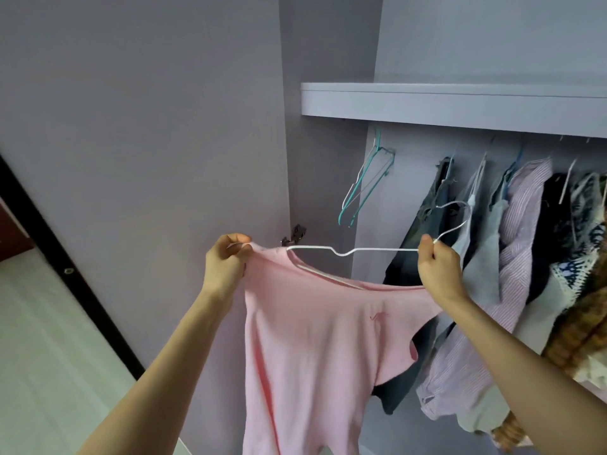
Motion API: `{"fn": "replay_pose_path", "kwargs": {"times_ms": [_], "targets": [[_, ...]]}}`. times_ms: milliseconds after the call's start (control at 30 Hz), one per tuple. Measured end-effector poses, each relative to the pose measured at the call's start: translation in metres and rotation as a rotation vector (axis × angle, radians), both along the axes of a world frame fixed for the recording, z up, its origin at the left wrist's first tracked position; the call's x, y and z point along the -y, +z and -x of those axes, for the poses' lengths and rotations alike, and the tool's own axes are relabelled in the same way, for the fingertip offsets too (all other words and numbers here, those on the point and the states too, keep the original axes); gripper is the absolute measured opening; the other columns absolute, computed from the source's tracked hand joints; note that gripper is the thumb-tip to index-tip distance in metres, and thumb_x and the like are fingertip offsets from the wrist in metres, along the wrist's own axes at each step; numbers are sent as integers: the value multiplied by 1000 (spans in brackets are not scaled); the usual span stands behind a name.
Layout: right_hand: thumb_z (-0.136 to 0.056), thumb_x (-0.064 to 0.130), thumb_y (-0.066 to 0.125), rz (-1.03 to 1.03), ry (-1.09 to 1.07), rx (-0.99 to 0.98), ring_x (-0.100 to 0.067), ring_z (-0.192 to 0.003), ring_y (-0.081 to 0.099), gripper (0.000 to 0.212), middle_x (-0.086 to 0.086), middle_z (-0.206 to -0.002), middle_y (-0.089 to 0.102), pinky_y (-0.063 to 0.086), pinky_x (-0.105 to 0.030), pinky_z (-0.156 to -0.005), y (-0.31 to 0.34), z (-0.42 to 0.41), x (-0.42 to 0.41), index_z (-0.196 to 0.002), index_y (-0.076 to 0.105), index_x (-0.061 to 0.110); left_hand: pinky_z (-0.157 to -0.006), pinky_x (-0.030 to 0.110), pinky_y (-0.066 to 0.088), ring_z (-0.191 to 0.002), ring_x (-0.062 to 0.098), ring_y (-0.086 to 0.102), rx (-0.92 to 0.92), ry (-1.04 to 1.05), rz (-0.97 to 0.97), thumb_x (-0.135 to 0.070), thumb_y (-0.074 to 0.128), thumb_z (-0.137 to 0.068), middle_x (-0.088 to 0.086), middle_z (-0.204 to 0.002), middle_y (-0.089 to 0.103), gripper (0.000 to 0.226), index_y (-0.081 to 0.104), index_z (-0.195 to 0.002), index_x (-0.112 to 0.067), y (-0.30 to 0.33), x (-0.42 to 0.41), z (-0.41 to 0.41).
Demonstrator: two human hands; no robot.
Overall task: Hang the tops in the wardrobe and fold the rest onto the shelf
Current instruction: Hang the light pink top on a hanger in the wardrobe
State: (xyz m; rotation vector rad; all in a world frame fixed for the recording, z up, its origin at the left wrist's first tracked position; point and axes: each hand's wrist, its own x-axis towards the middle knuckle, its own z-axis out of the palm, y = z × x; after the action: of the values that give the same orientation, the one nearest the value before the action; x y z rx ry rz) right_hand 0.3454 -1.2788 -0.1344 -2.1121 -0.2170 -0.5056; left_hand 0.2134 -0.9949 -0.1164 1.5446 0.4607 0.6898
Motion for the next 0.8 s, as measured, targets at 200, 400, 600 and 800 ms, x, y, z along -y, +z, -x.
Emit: {"fn": "replay_pose_path", "kwargs": {"times_ms": [200, 400, 600, 800], "targets": [[-98, 8, 37, 91, 10, -39, -34, -66, 40, 48, -30, -67, 52, 34, -43, -65, 0, 4, -10, -53, 22, 12, -72, 23, 40, -73, 9, 48, 52, -105, 4, 4, 48, -92, -5, -76, 55, 29, 60, -84, -21, -5, 7, -1], [-99, 9, 36, 117, -63, -2, -47, -75, 51, 45, -36, -75, 56, 30, -41, -65, -1, 1, -6, -56, 25, 5, -70, 25, 40, -68, 7, 49, 94, -147, 88, -1, 51, -94, -10, -68, 57, 24, 61, -87, -22, -3, 5, 1], [-96, 4, 41, 204, 145, 50, -31, -57, 36, 44, -16, -52, 38, 19, -32, -57, -7, 11, -18, -54, 27, 5, -65, 15, 43, -66, 2, 55, 34, -306, -15, 1, 51, -93, -16, -65, 61, 25, 62, -90, -20, 4, 16, -2], [-100, 14, 38, 234, 64, 65, -46, -78, 54, 41, -32, -79, 60, 22, -33, -63, -5, 7, -22, -70, 51, -11, -64, 2, 41, -68, -12, 59, -118, -230, -358, -2, 55, -91, -12, -84, 66, 24, 63, -94, -24, -6, 20, 5]]}}
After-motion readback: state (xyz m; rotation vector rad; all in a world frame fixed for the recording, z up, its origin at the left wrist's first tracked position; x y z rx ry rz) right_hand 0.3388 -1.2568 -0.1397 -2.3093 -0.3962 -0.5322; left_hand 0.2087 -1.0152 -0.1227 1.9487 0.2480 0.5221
